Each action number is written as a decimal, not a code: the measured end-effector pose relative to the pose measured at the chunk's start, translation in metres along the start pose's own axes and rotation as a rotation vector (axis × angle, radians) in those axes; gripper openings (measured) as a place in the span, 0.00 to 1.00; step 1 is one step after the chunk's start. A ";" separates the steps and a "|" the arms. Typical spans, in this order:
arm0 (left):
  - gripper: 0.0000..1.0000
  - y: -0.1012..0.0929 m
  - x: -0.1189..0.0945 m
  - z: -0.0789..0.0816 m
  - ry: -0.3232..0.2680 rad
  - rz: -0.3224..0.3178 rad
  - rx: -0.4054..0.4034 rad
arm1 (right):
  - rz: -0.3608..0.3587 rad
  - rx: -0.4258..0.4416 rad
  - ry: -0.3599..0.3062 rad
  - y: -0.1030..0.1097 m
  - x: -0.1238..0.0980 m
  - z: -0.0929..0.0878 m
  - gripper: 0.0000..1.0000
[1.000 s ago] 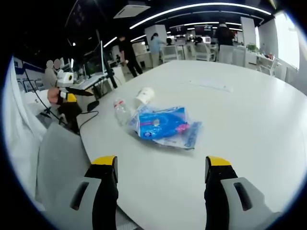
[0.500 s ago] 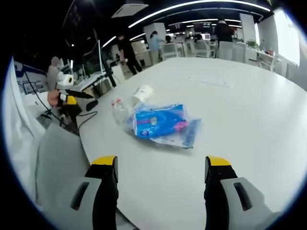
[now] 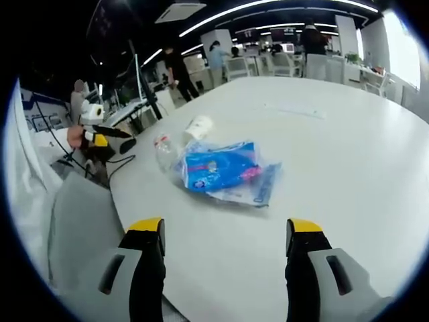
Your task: Arrange the tabletop items into an orderly group along one side of the table until the central work area is clear of visible clutter.
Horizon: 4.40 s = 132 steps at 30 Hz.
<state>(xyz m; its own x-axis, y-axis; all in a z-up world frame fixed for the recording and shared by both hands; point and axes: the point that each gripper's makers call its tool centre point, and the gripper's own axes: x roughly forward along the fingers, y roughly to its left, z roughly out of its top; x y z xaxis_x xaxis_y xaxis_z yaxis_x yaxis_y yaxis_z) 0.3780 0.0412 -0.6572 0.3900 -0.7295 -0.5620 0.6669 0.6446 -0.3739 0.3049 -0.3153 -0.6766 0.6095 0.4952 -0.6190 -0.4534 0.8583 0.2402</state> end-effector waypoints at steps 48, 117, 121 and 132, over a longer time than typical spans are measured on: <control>0.94 -0.017 0.015 0.036 -0.048 -0.010 0.017 | 0.101 -0.107 -0.014 -0.025 0.074 0.065 0.65; 0.87 -0.078 0.063 0.051 -0.032 -0.121 0.057 | 0.183 0.049 -0.072 -0.046 0.114 0.068 0.00; 0.86 -0.082 0.070 0.055 -0.031 -0.133 0.062 | 0.183 0.061 -0.093 -0.045 0.109 0.071 0.00; 0.81 -0.102 0.096 0.064 -0.030 -0.193 0.075 | 0.170 0.102 -0.149 -0.036 0.093 0.080 0.00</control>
<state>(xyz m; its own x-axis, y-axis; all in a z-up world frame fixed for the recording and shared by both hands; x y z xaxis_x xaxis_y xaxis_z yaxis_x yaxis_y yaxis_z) 0.3885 -0.1092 -0.6259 0.2683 -0.8450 -0.4627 0.7760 0.4741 -0.4160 0.4302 -0.2892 -0.6833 0.6226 0.6418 -0.4477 -0.4942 0.7661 0.4109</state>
